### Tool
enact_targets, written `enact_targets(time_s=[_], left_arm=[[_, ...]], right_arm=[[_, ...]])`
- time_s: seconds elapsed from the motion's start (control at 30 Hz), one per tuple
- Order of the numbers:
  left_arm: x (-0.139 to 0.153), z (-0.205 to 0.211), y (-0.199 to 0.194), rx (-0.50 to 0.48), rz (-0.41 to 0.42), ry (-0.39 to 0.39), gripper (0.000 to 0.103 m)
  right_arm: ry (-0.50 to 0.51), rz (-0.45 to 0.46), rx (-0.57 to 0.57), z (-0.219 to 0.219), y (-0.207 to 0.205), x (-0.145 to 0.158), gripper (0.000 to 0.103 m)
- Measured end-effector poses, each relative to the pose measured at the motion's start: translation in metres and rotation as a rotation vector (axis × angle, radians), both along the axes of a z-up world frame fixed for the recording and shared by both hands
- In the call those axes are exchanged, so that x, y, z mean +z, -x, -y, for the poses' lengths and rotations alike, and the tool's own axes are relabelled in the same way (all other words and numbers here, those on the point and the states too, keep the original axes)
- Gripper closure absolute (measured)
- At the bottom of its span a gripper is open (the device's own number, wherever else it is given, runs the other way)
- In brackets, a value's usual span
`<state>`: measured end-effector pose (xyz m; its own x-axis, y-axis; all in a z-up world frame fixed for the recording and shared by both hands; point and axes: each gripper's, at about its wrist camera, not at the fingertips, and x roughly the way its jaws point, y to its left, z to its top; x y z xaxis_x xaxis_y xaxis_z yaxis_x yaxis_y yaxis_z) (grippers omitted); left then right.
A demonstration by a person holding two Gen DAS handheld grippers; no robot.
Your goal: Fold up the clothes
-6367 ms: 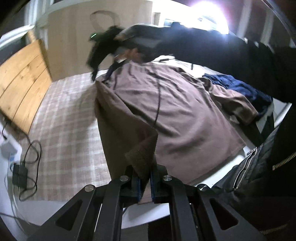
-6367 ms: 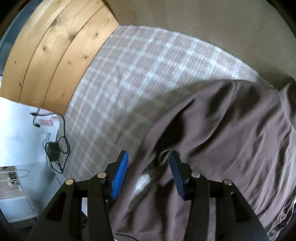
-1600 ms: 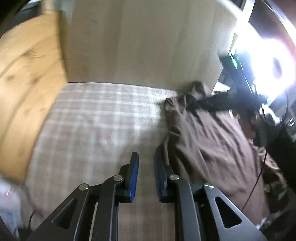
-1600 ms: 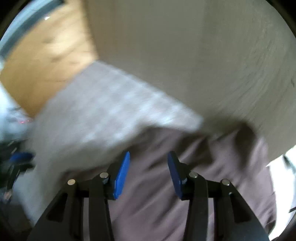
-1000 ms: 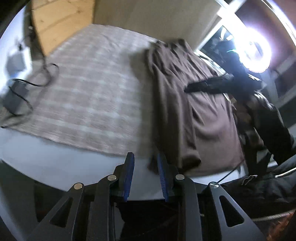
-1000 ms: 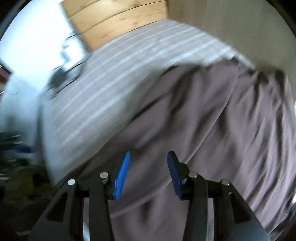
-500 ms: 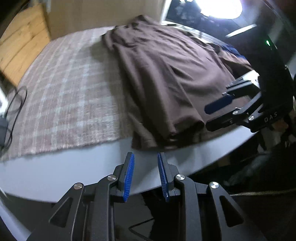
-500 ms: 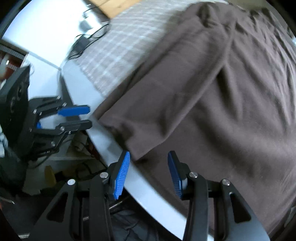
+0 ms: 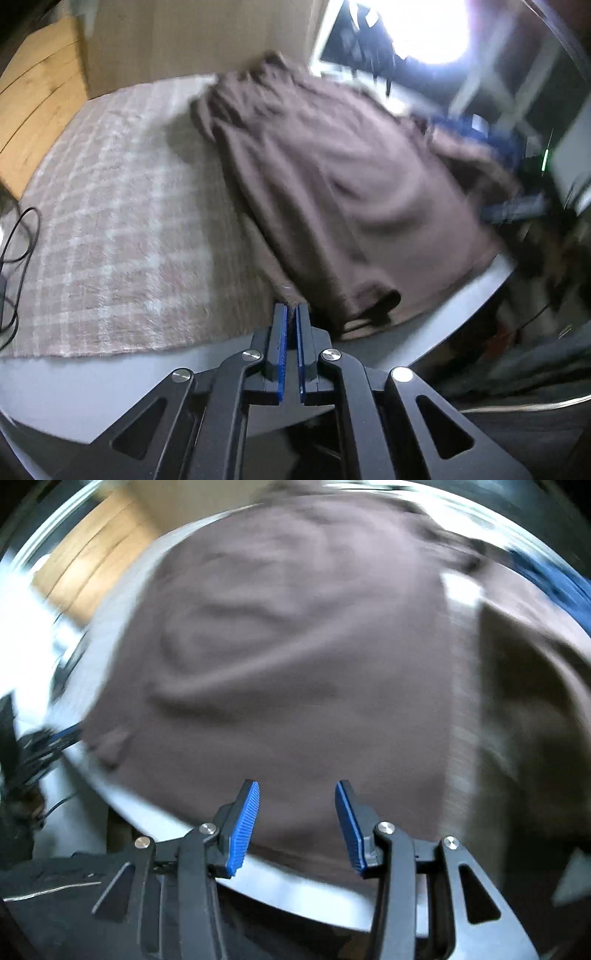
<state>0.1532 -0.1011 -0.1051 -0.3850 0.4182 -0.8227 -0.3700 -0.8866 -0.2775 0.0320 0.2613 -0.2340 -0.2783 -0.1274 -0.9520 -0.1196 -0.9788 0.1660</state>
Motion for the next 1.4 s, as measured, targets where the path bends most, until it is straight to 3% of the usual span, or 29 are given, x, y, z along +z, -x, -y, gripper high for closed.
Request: enact_targets(time_s=[0.1,0.23,0.37,0.57,0.73,1.03,1.1,1.13,1.27,1.4], left_arm=[[0.009,0.019,-0.006,0.052,0.014,-0.044,0.099],[-0.033,0.016,0.004,0.079,0.124,0.040,0.099],[-0.046,0.010,0.010,0.091,0.167,0.061,0.098],[-0.046,-0.005,0.018,0.022,0.177,0.110,0.095],[-0.045,-0.008,0.023,-0.003,0.184,0.110,0.098],[-0.040,-0.016,0.033,-0.034,0.182,0.102,0.099],[-0.040,-0.017,0.033,-0.039,0.182,0.096,0.099],[-0.040,-0.018,0.033,-0.042,0.181,0.092,0.099],[-0.037,-0.019,0.033,-0.045,0.175,0.077,0.099],[-0.036,-0.022,0.030,-0.064,0.171,0.069,0.099]], right_arm=[[-0.085,-0.012,-0.083,-0.029,-0.026,0.001,0.061],[-0.091,0.020,-0.155,-0.052,-0.052,-0.016,0.061],[-0.111,0.048,-0.148,-0.049,-0.066,-0.033,0.061],[0.023,0.016,-0.200,-0.058,-0.082,-0.033,0.061],[-0.054,0.007,-0.158,-0.049,-0.076,-0.035,0.060],[0.021,-0.028,-0.125,-0.045,-0.063,-0.037,0.060],[0.031,-0.033,-0.101,-0.042,-0.061,-0.038,0.071],[0.041,-0.026,-0.080,-0.037,-0.058,-0.039,0.096],[-0.028,-0.015,-0.043,-0.033,-0.058,-0.030,0.099],[-0.026,0.008,-0.153,-0.057,-0.066,-0.022,0.098]])
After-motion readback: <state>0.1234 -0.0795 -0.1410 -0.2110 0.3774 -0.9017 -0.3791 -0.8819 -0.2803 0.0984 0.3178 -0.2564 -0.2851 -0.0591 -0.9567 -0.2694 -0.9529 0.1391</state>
